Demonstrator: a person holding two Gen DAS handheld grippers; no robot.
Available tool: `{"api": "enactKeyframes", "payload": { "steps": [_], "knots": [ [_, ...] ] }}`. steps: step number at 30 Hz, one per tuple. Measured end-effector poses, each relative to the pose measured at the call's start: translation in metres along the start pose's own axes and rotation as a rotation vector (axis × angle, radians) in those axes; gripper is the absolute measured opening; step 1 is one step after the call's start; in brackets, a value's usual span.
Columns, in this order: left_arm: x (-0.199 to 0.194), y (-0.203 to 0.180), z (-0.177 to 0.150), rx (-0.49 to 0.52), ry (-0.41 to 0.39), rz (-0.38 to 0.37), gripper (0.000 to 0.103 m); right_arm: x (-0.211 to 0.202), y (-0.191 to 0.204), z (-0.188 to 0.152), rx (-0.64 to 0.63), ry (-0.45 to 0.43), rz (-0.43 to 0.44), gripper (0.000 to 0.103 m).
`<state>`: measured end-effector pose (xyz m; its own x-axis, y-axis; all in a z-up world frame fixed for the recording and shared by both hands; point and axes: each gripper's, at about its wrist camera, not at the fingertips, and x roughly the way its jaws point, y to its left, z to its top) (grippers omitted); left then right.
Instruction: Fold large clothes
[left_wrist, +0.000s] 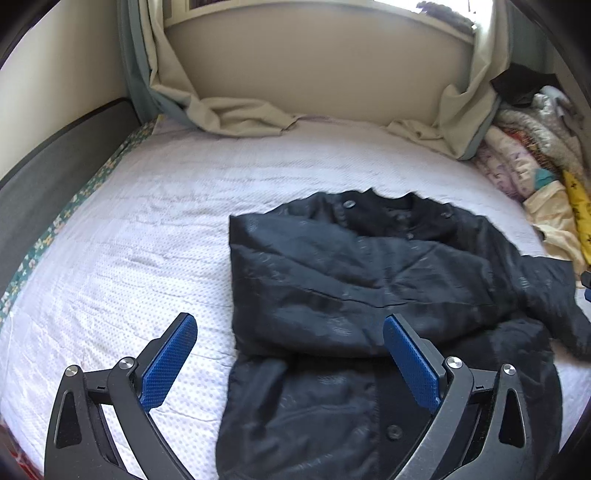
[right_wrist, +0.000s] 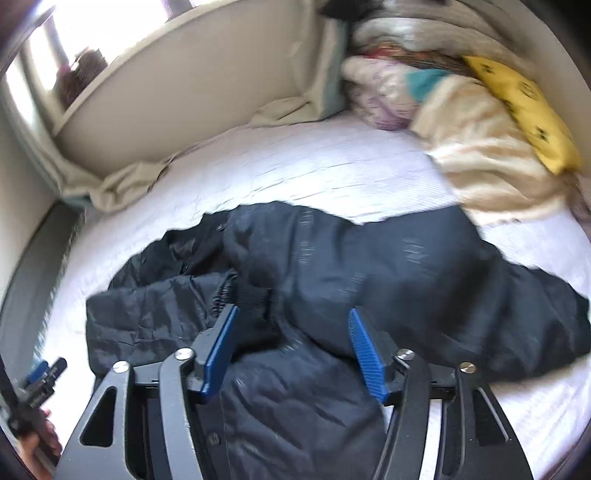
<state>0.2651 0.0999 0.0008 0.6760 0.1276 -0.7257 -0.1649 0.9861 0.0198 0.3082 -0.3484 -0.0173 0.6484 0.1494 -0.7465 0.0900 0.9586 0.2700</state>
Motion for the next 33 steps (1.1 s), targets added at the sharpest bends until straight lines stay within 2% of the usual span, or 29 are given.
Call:
{"api": "enactKeyframes", "payload": {
  "steps": [2, 4, 5, 9, 12, 16, 20, 23, 28, 33],
  "knots": [
    [-0.012, -0.002, -0.001, 0.003, -0.025, -0.019, 0.102, -0.021, -0.021, 0.000, 0.034, -0.036, -0.034, 0.066],
    [-0.028, -0.004, -0.001, -0.004, -0.061, -0.053, 0.102, -0.048, -0.049, -0.003, 0.061, -0.099, -0.106, 0.078],
    [-0.035, -0.005, -0.001, -0.009, -0.079, -0.070, 0.102, -0.055, -0.059, -0.004, 0.072, -0.115, -0.126, 0.081],
    [-0.064, -0.009, 0.000, -0.008, -0.182, -0.105, 0.102, -0.078, -0.122, -0.010, 0.186, -0.136, -0.200, 0.082],
    [-0.080, -0.013, 0.002, 0.010, -0.247, -0.108, 0.102, -0.085, -0.168, -0.016, 0.291, -0.133, -0.198, 0.082],
    [-0.091, -0.015, 0.005, 0.003, -0.282, -0.153, 0.102, -0.090, -0.230, -0.030, 0.509, -0.119, -0.124, 0.082],
    [-0.098, -0.018, 0.007, 0.001, -0.287, -0.200, 0.102, -0.085, -0.280, -0.048, 0.677, -0.103, -0.118, 0.082],
    [-0.102, -0.015, 0.008, -0.038, -0.267, -0.229, 0.102, -0.075, -0.306, -0.064, 0.782, -0.083, -0.081, 0.082],
    [-0.093, -0.015, -0.002, -0.052, -0.235, -0.236, 0.102, -0.047, -0.329, -0.085, 0.923, -0.065, -0.012, 0.082],
    [-0.074, -0.016, -0.005, -0.056, -0.176, -0.213, 0.102, -0.026, -0.341, -0.091, 0.998, -0.115, 0.026, 0.082]
  ]
}}
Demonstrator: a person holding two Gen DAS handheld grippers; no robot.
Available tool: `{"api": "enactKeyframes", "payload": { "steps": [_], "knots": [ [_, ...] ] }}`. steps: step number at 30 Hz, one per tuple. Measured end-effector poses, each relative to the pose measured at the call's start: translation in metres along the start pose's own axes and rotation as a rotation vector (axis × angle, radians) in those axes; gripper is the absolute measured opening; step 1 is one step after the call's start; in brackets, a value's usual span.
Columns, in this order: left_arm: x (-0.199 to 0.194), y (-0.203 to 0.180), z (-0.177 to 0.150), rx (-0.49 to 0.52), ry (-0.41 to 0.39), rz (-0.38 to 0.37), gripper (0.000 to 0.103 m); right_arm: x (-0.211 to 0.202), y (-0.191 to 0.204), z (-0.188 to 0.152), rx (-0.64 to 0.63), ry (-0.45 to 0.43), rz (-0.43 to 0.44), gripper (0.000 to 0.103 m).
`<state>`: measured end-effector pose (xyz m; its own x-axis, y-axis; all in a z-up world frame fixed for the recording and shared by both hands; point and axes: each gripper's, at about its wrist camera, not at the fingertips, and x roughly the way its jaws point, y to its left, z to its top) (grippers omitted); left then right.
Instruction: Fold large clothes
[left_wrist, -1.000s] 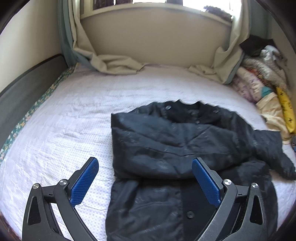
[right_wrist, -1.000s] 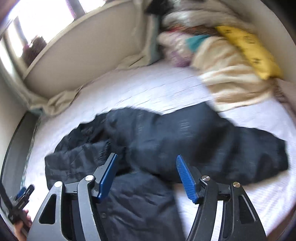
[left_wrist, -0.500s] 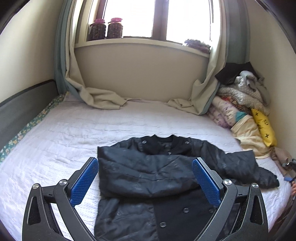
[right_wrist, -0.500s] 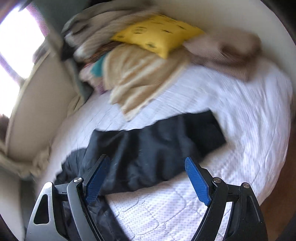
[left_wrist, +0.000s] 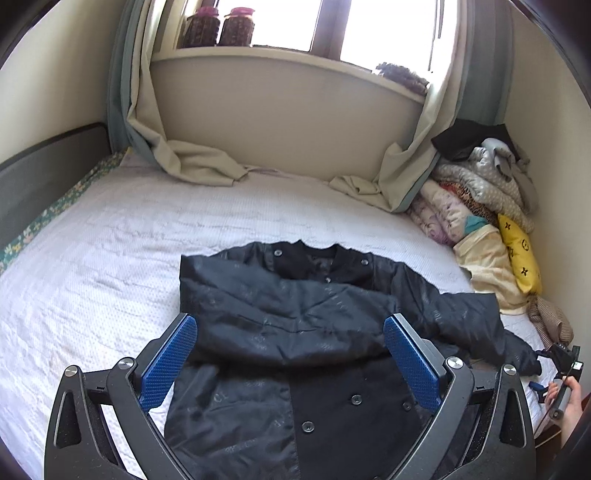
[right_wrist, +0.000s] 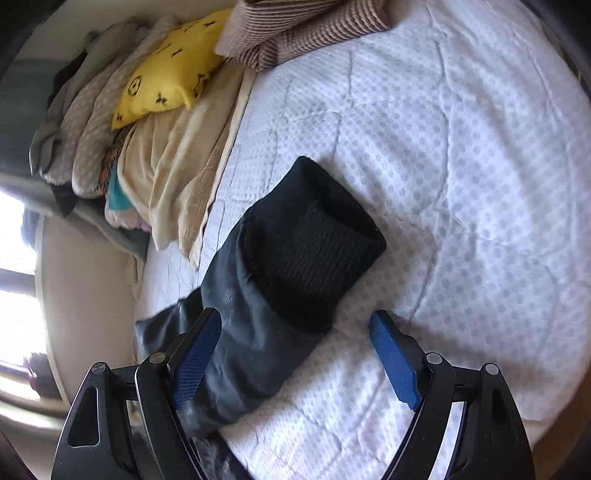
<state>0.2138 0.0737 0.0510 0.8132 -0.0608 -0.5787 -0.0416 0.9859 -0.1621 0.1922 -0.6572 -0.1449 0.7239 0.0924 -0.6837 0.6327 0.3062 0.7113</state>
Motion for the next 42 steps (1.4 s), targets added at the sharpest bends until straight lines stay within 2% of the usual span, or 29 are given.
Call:
{"api": "enactKeyframes", "payload": {
  "steps": [5, 6, 8, 10, 11, 14, 17, 21, 23, 27, 31, 34, 38, 42],
  "knots": [
    [0.006, -0.001, -0.001, 0.013, 0.003, 0.005, 0.102, 0.010, 0.008, 0.004, -0.026, -0.040, 0.009, 0.082],
    [0.008, -0.001, -0.001, 0.016, 0.006, 0.007, 0.102, 0.013, 0.012, 0.005, -0.043, -0.050, -0.006, 0.079],
    [0.011, -0.001, -0.001, 0.017, 0.015, 0.012, 0.102, 0.016, 0.022, 0.006, -0.101, -0.060, -0.045, 0.069],
    [0.014, 0.001, -0.001, 0.015, 0.023, 0.019, 0.102, 0.018, 0.028, 0.006, -0.146, -0.063, -0.072, 0.045],
    [0.015, 0.002, -0.001, 0.011, 0.025, 0.020, 0.102, 0.019, 0.031, 0.006, -0.168, -0.063, -0.085, 0.042],
    [0.016, 0.007, 0.001, -0.007, 0.029, 0.025, 0.102, 0.013, 0.042, 0.004, -0.222, -0.083, -0.096, 0.026],
    [0.014, 0.012, 0.004, -0.024, 0.026, 0.030, 0.102, -0.005, 0.074, -0.009, -0.346, -0.146, -0.116, 0.023],
    [0.010, 0.016, 0.006, -0.035, 0.014, 0.041, 0.102, -0.040, 0.145, -0.059, -0.628, -0.267, -0.110, 0.018],
    [0.008, 0.016, 0.007, -0.034, 0.006, 0.047, 0.102, -0.054, 0.184, -0.097, -0.791, -0.311, -0.078, 0.011],
    [0.007, 0.017, 0.007, -0.037, 0.008, 0.052, 0.102, -0.067, 0.240, -0.176, -1.026, -0.334, 0.018, 0.008],
    [0.010, 0.016, 0.005, -0.032, 0.023, 0.045, 0.102, -0.058, 0.276, -0.257, -1.190, -0.236, 0.146, 0.008],
    [0.012, 0.017, 0.005, -0.032, 0.033, 0.041, 0.102, -0.042, 0.289, -0.315, -1.310, -0.136, 0.204, 0.008],
    [0.016, 0.024, 0.004, -0.053, 0.046, 0.049, 0.102, -0.009, 0.289, -0.389, -1.438, 0.023, 0.235, 0.005],
    [0.027, 0.032, 0.004, -0.101, 0.086, 0.042, 0.102, 0.030, 0.276, -0.447, -1.526, 0.183, 0.219, 0.005]
  ]
}}
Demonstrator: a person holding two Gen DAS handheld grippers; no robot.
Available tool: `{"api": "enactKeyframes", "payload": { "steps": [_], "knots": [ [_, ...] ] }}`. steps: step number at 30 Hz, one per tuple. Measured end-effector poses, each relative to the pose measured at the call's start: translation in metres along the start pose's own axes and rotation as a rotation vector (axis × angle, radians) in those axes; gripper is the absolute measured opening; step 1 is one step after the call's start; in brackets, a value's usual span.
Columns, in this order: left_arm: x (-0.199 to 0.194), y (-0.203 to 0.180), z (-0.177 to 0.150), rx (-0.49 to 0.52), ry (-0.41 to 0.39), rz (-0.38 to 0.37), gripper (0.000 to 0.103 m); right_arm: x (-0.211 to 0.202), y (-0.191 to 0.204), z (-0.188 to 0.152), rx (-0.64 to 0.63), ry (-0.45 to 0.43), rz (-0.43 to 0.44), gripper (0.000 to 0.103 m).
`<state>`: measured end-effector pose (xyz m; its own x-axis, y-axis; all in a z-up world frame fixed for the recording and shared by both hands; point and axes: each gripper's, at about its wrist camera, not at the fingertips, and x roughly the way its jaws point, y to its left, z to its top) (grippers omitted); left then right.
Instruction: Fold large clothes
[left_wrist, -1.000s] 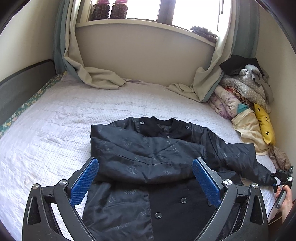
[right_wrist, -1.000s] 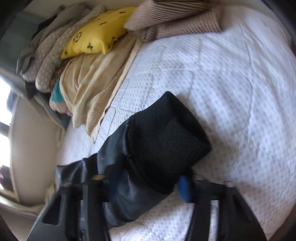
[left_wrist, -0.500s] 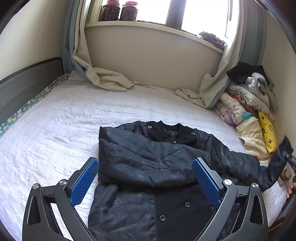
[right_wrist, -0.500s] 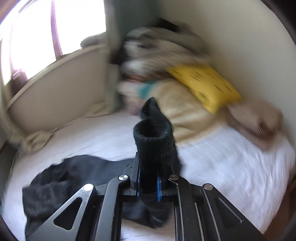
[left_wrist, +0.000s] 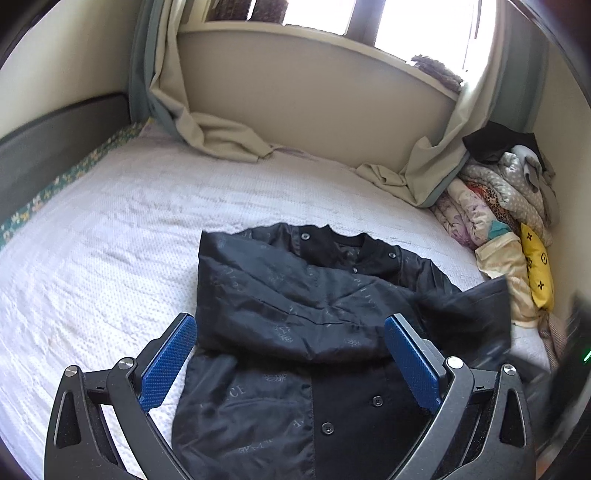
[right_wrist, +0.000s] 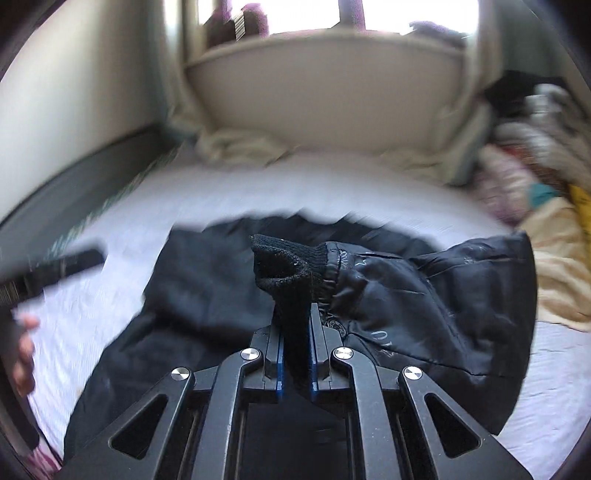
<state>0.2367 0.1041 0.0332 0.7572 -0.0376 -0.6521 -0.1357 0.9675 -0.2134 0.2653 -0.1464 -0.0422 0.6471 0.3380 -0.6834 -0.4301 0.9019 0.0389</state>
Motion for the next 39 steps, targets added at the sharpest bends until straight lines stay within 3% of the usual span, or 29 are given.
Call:
{"api": "enactKeyframes", "payload": {
  "steps": [5, 7, 10, 13, 17, 21, 27, 34, 37, 39],
  "knots": [
    [0.011, 0.004, -0.002, -0.023, 0.055, -0.024, 0.102, 0.052, 0.028, -0.023, -0.005, 0.178, 0.104, 0.009],
    [0.014, 0.006, -0.004, -0.027, 0.071, -0.025, 0.102, 0.054, 0.030, -0.027, 0.029, 0.210, 0.137, 0.032],
    [0.019, 0.012, -0.005, -0.053, 0.101, -0.036, 0.102, 0.033, 0.014, -0.019, 0.111, 0.164, 0.183, 0.055],
    [0.024, 0.017, -0.007, -0.083, 0.133, -0.050, 0.102, 0.002, -0.017, -0.004, 0.195, 0.091, 0.192, 0.059],
    [0.033, 0.012, -0.012, -0.088, 0.187, -0.096, 0.102, -0.032, -0.063, 0.008, 0.270, 0.003, 0.094, 0.061],
    [0.053, -0.001, -0.025, -0.089, 0.286, -0.162, 0.100, -0.047, -0.099, 0.009, 0.334, -0.027, 0.025, 0.061],
    [0.096, -0.010, -0.055, -0.131, 0.466, -0.191, 0.086, -0.053, -0.127, 0.003, 0.382, -0.013, 0.010, 0.062],
    [0.125, -0.013, -0.076, -0.193, 0.564, -0.230, 0.065, -0.055, -0.141, -0.004, 0.405, 0.003, 0.005, 0.062],
    [0.126, -0.017, -0.075, -0.183, 0.566, -0.249, 0.032, -0.056, -0.150, -0.006, 0.427, 0.005, -0.005, 0.064],
    [0.124, -0.019, -0.075, -0.176, 0.549, -0.256, 0.022, -0.056, -0.153, -0.007, 0.436, 0.008, -0.008, 0.064]
  ]
}}
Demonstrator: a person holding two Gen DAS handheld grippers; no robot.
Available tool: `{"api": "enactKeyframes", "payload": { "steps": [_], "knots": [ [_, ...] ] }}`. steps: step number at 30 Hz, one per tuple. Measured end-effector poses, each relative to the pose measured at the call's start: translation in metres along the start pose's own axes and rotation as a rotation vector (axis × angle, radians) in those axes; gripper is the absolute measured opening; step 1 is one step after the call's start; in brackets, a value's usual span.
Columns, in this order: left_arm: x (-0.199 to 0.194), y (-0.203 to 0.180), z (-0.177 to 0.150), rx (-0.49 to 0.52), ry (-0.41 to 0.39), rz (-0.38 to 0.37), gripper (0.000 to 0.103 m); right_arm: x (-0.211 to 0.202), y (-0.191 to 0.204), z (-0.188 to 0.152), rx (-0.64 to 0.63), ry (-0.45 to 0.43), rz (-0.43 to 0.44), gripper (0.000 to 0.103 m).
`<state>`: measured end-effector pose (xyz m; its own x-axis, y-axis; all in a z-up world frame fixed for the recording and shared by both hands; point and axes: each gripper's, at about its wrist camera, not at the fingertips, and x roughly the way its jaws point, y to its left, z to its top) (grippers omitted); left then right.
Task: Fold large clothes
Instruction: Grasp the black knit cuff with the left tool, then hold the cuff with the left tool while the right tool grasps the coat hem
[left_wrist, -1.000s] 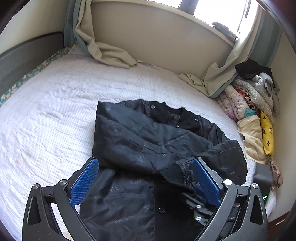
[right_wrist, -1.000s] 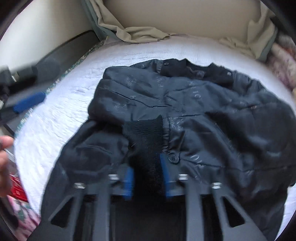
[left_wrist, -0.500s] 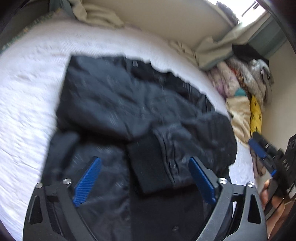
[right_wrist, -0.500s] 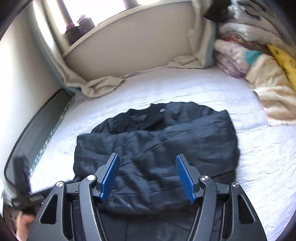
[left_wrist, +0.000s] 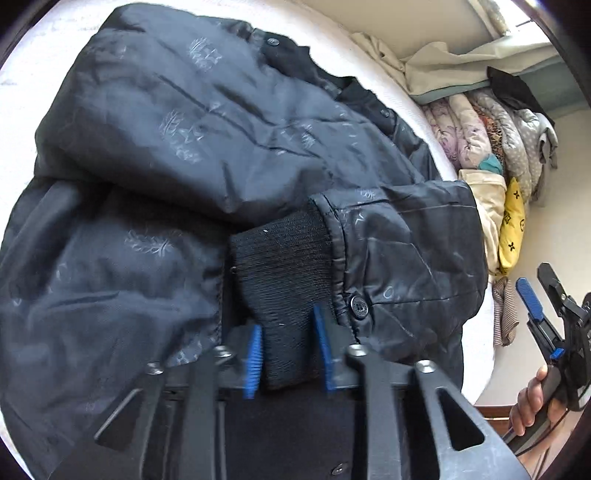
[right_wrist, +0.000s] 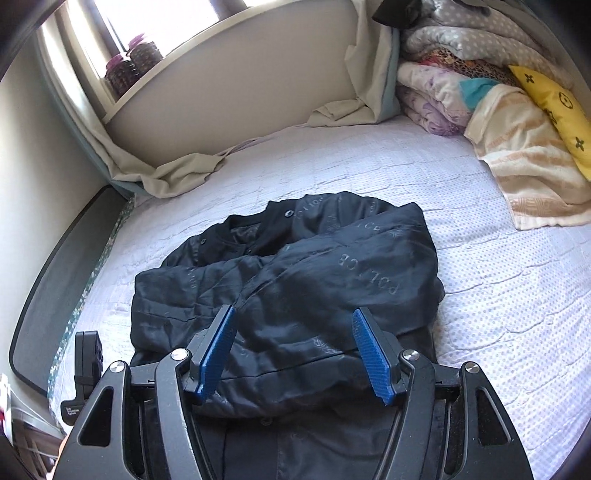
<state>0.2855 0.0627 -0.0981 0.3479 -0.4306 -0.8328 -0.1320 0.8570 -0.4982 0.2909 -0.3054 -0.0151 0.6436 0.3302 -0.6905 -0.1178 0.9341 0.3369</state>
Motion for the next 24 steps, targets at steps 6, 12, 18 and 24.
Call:
{"api": "enactKeyframes", "payload": {
  "steps": [6, 12, 18, 24],
  "knots": [
    [-0.038, -0.017, 0.003, 0.069, -0.107, -0.021, 0.009, -0.002, -0.010, 0.003, 0.023, -0.008, -0.029, 0.064],
    [-0.085, -0.012, 0.006, 0.122, -0.215, 0.072, 0.007, -0.004, -0.025, 0.008, 0.066, -0.020, -0.075, 0.064],
    [-0.075, 0.028, 0.013, 0.062, -0.205, 0.274, 0.007, 0.010, -0.031, 0.008, 0.083, 0.022, -0.119, 0.064],
    [-0.055, 0.040, 0.013, 0.043, -0.142, 0.297, 0.007, 0.029, -0.028, 0.005, 0.069, 0.080, -0.140, 0.064]
  ]
}}
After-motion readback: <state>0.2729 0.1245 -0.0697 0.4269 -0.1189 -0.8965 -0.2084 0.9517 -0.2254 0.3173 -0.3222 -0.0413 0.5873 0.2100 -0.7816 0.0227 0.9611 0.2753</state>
